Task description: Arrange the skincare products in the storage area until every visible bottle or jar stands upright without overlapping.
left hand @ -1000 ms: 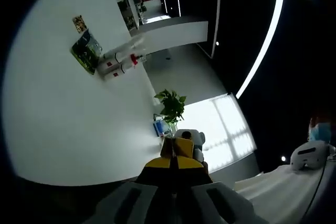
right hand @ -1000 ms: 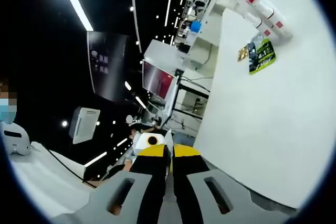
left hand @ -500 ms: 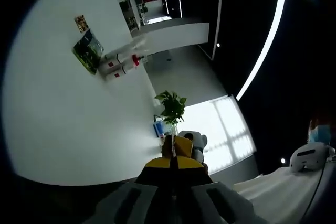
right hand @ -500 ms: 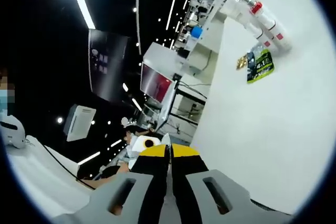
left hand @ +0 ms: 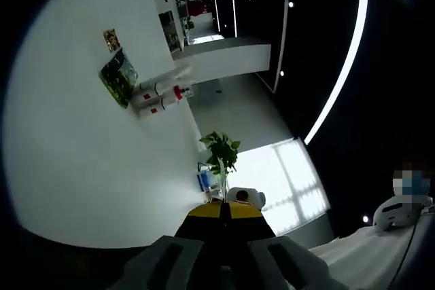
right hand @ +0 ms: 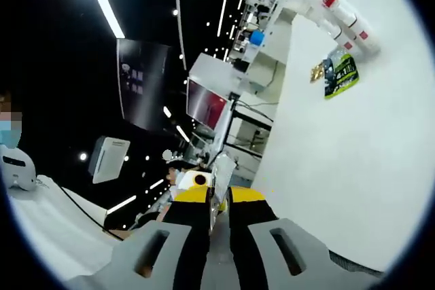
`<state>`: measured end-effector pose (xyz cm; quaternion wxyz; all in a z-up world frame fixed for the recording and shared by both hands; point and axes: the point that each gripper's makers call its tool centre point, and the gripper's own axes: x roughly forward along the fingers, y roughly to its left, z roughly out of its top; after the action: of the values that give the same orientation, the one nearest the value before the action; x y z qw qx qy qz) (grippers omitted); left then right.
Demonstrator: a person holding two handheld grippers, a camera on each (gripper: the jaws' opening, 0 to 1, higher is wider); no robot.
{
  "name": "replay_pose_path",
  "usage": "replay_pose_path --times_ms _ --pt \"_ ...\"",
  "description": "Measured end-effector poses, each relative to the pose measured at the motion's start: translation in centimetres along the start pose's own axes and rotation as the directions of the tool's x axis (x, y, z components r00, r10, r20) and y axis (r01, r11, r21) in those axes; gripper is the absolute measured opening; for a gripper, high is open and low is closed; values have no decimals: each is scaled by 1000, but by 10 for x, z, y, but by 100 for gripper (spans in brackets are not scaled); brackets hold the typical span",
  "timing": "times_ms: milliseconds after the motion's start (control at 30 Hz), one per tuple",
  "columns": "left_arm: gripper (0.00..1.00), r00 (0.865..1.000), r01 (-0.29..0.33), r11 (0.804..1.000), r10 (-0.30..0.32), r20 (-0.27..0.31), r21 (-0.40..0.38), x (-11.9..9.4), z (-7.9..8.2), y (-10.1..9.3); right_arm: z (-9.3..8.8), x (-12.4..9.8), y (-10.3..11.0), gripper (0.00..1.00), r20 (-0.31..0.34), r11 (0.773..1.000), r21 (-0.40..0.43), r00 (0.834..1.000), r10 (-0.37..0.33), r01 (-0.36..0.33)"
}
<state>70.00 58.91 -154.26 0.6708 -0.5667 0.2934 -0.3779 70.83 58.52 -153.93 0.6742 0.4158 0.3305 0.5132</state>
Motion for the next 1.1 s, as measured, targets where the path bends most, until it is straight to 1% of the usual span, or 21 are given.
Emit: replay_pose_path --times_ms 33,100,200,267,333,433,533,667,867,1000,1033,1100 --pt "0 1000 5 1000 -5 0 -5 -1 0 0 0 0 -3 3 -7 1000 -17 1000 -13 13" --pt "0 1000 -8 1000 8 -5 0 -1 -1 2 -2 -2 -5 2 -23 1000 -6 1000 -19 19" --pt "0 1000 -24 1000 24 -13 3 0 -4 5 -2 -3 -6 0 -31 1000 -11 999 -23 23" --pt "0 1000 -25 1000 25 -18 0 0 -4 5 -2 -4 -6 0 -34 1000 -5 999 -18 18" --pt "1 999 -24 1000 23 -22 -10 0 -3 5 -1 -5 -6 0 -34 1000 21 999 -6 7" --pt "2 999 -26 1000 27 -40 12 -1 -5 5 -2 -5 -4 0 -42 1000 23 999 -1 2" --pt "2 998 -27 1000 27 -50 14 -2 -5 5 -1 -6 -4 0 -48 999 33 999 9 -7" --pt "2 998 -26 1000 26 -52 11 -3 -4 5 0 -8 -3 0 -56 999 31 998 19 -17" --pt "3 999 -25 1000 25 -29 0 -5 4 5 4 -12 -5 0 -66 999 47 997 29 -26" --pt "1 999 -24 1000 24 -46 6 -4 2 5 2 -14 -5 0 -75 997 62 996 42 -37" --pt "1 999 -19 1000 20 -49 19 -4 2 4 2 -14 -4 0 -76 996 72 996 49 -44" --pt "1 999 -17 999 19 -47 27 -3 2 3 3 -15 -3 0 -72 996 71 996 51 -46"
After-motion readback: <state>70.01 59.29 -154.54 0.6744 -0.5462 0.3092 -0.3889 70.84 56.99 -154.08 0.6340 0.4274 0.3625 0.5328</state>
